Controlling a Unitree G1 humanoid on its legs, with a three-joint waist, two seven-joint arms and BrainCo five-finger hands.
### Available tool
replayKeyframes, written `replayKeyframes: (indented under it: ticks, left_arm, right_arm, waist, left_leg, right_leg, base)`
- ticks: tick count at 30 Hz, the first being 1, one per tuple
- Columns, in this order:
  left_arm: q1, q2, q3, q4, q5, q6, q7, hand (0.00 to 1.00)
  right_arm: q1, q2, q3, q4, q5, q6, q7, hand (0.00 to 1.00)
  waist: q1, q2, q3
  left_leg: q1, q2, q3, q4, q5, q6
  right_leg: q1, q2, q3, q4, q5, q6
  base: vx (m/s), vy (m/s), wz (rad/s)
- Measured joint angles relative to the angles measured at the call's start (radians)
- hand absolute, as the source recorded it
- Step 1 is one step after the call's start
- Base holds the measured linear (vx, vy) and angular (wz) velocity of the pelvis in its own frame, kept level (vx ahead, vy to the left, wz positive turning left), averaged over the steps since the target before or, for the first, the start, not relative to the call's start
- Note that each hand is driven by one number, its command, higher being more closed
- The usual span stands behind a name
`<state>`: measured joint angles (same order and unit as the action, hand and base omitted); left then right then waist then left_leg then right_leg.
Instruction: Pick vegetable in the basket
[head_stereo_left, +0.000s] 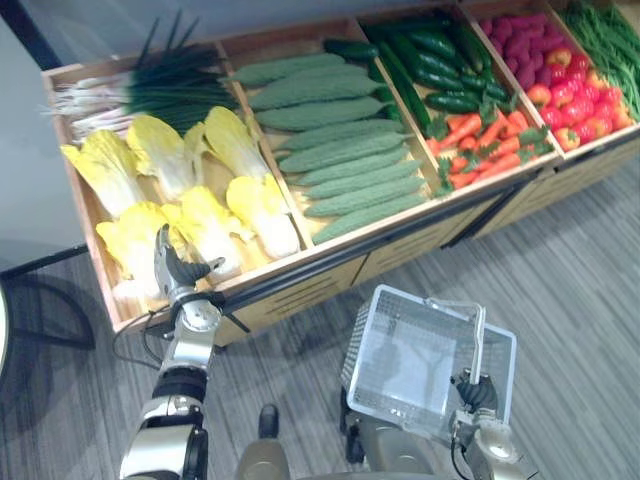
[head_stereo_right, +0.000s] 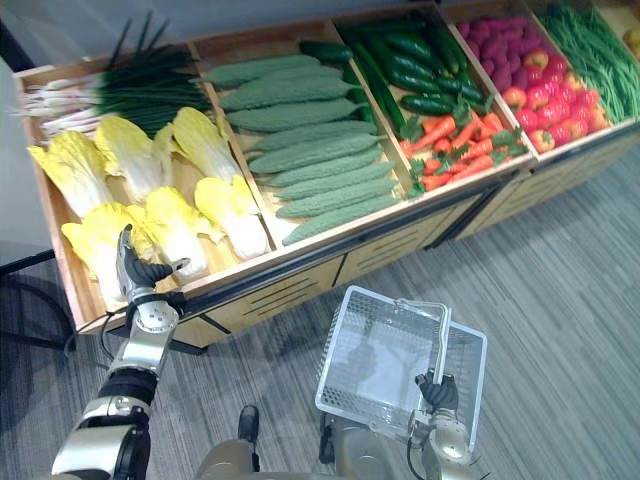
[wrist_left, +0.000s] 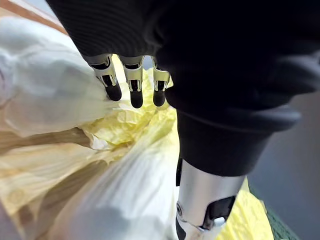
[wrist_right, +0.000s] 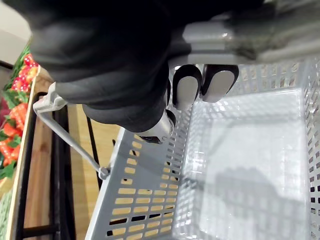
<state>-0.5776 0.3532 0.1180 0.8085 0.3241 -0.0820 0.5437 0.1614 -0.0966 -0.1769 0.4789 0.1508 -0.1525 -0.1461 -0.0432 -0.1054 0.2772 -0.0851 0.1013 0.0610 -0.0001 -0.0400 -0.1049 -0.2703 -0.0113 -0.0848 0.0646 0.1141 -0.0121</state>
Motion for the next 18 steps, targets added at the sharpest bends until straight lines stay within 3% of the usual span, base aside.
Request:
replayKeyframes:
  ticks: [3, 4, 13, 18]
  left_arm:
    - [-0.076, 0.017, -0.008, 0.054, 0.0, -0.005, 0.002, 0.0]
    - [-0.087, 0.023, -0.014, 0.058, 0.0, -0.012, -0.001, 1.0]
    - [-0.146, 0.073, 0.0, 0.098, -0.032, -0.026, -0.059, 1.0]
    - [-0.091, 0.069, 0.007, 0.034, -0.078, -0.04, -0.063, 1.0]
  right_arm:
    - [0.0, -0.018, 0.009, -0.028, 0.01, -0.008, 0.0, 1.0]
    - [-0.001, -0.023, 0.01, -0.032, 0.02, -0.018, -0.001, 1.0]
    - [-0.014, -0.029, 0.031, -0.041, 0.036, -0.035, 0.001, 1.0]
    - [-0.029, -0.029, 0.03, -0.033, 0.035, -0.035, 0.018, 1.0]
  waist:
    - [-0.007, -0.012, 0.034]
    - [-0.007, -0.012, 0.044]
    - [0.0, -0.019, 0.059]
    - [-0.003, 0.001, 0.072]
  left_leg:
    - [-0.012, 0.002, 0.009, 0.001, 0.008, -0.002]
    - [-0.013, 0.002, 0.01, 0.001, 0.008, -0.002]
    - [-0.02, -0.001, 0.025, -0.001, 0.007, -0.002]
    - [0.013, -0.002, 0.028, -0.015, 0.008, -0.002]
  right_leg:
    - [-0.017, 0.004, 0.008, 0.001, 0.01, -0.01]
    - [-0.019, 0.006, 0.011, 0.001, 0.011, -0.011]
    - [-0.033, 0.006, 0.028, 0.003, 0.012, -0.005]
    - [-0.008, 0.004, 0.028, 0.002, 0.005, 0.006]
  base:
    - [0.01, -0.004, -0.1]
    - [0.0, 0.0, 0.0]
    - [0.0, 0.012, -0.04]
    - [0.05, 0.031, 0.0]
